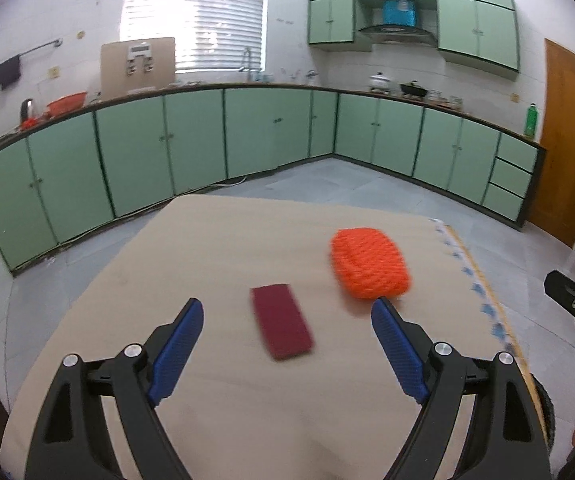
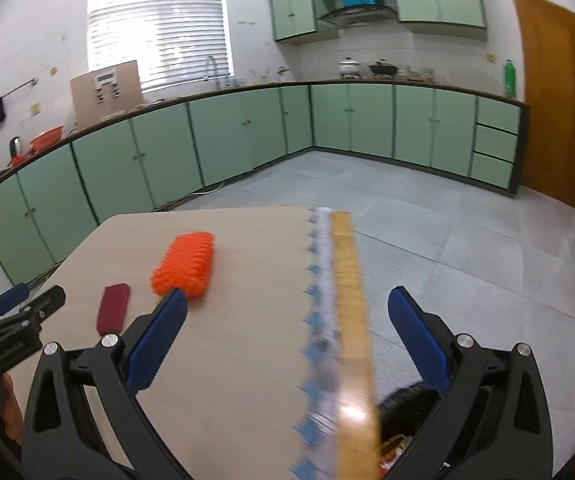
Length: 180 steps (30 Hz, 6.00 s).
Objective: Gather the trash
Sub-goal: 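Move both open tools back to the orange net and maroon pad, then grasp the orange foam net with the right tool, then grasp the maroon scouring pad with the left tool while the right tool holds the net, then carry the maroon pad and orange net over the black bin, then open both tools to drop the pad and net into the bin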
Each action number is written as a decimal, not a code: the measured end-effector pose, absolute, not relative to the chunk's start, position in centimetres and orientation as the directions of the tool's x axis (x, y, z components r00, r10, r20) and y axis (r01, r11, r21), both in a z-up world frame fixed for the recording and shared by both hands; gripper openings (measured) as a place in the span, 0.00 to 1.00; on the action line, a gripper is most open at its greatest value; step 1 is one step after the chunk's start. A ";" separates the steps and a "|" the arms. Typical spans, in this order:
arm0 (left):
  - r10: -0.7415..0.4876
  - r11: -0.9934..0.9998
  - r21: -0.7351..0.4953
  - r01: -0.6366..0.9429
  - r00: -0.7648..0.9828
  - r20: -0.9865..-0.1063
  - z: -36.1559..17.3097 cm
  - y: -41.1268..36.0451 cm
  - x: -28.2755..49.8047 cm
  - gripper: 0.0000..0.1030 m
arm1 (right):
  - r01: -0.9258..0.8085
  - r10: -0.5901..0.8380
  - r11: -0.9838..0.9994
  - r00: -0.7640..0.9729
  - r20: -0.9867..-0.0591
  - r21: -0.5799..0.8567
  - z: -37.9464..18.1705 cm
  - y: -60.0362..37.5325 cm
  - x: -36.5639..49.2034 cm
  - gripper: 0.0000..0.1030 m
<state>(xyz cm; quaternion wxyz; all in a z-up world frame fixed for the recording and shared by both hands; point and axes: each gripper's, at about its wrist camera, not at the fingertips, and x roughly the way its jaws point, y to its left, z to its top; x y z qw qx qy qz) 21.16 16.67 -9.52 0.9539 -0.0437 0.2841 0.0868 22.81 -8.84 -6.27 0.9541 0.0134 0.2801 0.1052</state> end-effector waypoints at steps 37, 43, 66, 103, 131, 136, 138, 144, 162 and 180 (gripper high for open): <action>0.200 0.950 -0.061 -0.308 0.744 -0.638 -13.7 23.7 24.6 0.82 | -0.382 0.289 0.922 0.593 -0.751 0.053 -13.5 5.3 34.7 0.59; 0.181 0.956 -0.064 -0.287 0.746 -0.641 -13.7 22.9 24.7 0.82 | -0.405 0.322 0.912 0.593 -0.738 0.073 -13.0 5.5 34.3 0.39; 0.096 0.962 -0.095 -0.254 0.645 -0.758 -16.3 20.2 28.8 0.64 | -0.351 0.323 0.930 0.642 -0.695 0.108 -10.3 -1.8 31.5 0.22; -0.053 0.993 -0.120 -0.020 0.811 -0.583 -4.7 11.3 20.4 0.41 | -0.264 0.311 0.950 0.724 -0.616 0.168 -2.4 -10.0 22.6 0.22; -0.287 0.956 -0.092 0.280 0.818 -0.499 -0.2 -1.9 13.7 0.42 | -0.070 0.150 0.984 0.814 -0.560 0.162 0.4 -22.0 11.7 0.23; -0.332 0.938 -0.080 0.338 0.804 -0.493 0.0 -4.9 12.7 0.42 | -0.023 0.108 0.987 0.824 -0.556 0.158 0.1 -24.5 9.8 0.23; -0.347 0.931 -0.079 0.356 0.799 -0.492 -0.1 -5.8 12.3 0.42 | 0.000 0.088 0.988 0.826 -0.557 0.156 -0.3 -25.8 8.8 0.23; -0.392 0.906 -0.076 0.415 0.761 -0.517 -1.1 -9.4 12.2 0.42 | 0.062 0.037 0.986 0.823 -0.567 0.155 -1.4 -28.7 6.8 0.23; -0.406 0.868 -0.097 0.487 0.585 -0.702 -11.2 -16.1 16.1 0.42 | 0.189 -0.033 0.972 0.694 -0.719 0.138 -10.4 -32.5 8.2 0.24; -0.406 0.856 -0.125 0.502 0.503 -0.763 -15.4 -17.9 19.6 0.53 | 0.198 -0.020 0.971 0.621 -0.783 0.133 -14.9 -33.5 12.6 0.52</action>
